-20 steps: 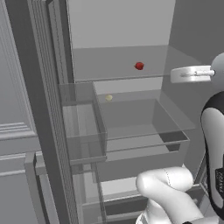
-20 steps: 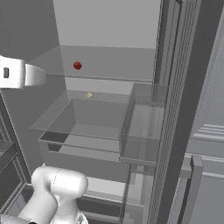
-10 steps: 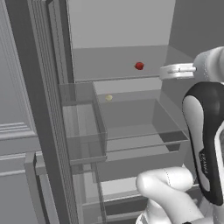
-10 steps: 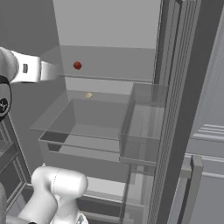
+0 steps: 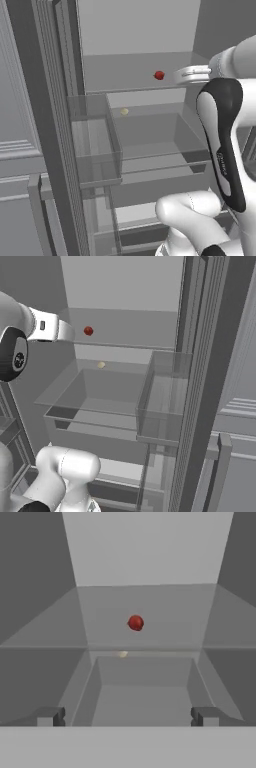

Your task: Take the strawberry from the fridge and place it on top of the pancake, located on the dining counter.

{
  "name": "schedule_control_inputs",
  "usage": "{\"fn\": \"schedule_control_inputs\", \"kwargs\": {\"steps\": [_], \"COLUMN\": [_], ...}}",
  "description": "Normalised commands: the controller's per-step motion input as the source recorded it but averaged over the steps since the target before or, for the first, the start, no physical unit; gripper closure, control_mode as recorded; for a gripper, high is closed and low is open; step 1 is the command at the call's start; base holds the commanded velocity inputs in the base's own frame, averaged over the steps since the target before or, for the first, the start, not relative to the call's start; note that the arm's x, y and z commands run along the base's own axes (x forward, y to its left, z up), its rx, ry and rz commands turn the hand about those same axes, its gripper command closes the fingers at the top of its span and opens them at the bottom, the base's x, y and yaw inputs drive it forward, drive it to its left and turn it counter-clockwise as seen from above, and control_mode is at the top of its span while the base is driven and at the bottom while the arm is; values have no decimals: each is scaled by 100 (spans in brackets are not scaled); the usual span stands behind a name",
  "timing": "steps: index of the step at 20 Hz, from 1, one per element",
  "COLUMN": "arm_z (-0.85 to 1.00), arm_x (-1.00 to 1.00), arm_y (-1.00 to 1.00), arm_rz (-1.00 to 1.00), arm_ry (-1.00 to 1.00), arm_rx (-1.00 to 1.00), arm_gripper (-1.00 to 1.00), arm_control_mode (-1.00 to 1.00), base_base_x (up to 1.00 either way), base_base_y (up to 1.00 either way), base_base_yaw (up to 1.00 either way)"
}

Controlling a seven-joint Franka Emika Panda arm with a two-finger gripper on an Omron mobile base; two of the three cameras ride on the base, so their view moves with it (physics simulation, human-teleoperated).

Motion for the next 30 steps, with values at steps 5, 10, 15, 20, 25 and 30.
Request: {"fn": "schedule_control_inputs", "kwargs": {"steps": [5, 10, 15, 20, 25, 30], "arm_z": [-11, -19, -22, -8, 0, -5], "arm_x": [52, 54, 49, 49, 47, 47], "arm_y": [-1, -1, -1, 0, 0, 0], "arm_rz": [0, 1, 1, 1, 0, 0], "arm_ry": [0, 0, 0, 0, 1, 2], "arm_rx": [0, 0, 0, 0, 0, 0], "arm_gripper": [-100, -100, -100, -100, -100, -100], "arm_control_mode": [-100, -100, -100, -100, -100, -100], "base_base_x": [0, 0, 0, 0, 0, 0], "base_base_y": [0, 0, 0, 0, 0, 0], "base_base_yaw": [0, 0, 0, 0, 0, 0]}}
